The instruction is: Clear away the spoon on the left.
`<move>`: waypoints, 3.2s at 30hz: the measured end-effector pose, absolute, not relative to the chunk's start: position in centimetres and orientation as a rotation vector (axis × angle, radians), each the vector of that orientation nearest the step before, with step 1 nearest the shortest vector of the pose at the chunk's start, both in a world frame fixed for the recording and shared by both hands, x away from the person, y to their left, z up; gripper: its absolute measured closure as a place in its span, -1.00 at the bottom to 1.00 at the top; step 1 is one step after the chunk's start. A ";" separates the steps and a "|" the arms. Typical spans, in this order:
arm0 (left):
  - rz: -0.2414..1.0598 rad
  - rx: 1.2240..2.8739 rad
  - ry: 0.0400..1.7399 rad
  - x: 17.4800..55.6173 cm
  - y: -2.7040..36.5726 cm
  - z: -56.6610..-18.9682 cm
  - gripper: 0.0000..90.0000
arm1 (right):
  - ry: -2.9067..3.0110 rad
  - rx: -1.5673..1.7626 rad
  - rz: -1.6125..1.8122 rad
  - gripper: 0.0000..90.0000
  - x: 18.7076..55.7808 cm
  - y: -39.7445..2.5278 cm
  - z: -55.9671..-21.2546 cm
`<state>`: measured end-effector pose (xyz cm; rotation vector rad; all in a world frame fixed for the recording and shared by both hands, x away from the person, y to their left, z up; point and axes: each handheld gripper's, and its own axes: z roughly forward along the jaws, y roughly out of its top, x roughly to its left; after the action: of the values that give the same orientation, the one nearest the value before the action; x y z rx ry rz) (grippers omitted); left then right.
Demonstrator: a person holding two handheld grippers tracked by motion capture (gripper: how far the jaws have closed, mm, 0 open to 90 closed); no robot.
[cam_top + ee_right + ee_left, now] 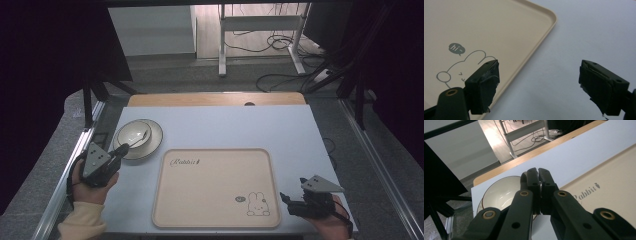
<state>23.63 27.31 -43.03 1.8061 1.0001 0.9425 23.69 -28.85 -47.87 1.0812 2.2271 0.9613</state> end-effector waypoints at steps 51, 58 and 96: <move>0.834 1.971 0.760 22.9 20.1 -43.1 0.99 | 2.235 1.086 0.949 -0.62 23.8 -28.9 -48.0; 0.820 1.993 0.738 22.9 19.2 -43.4 0.99 | 2.235 1.085 0.948 -0.62 23.8 -28.9 -48.0; 0.803 2.139 0.673 23.2 16.6 -46.2 0.99 | 2.247 1.083 0.932 -0.62 23.8 -28.8 -48.1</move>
<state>23.16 16.61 -46.17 2.1393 0.6729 0.8029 23.77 -28.83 -48.14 1.0829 2.2472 0.9324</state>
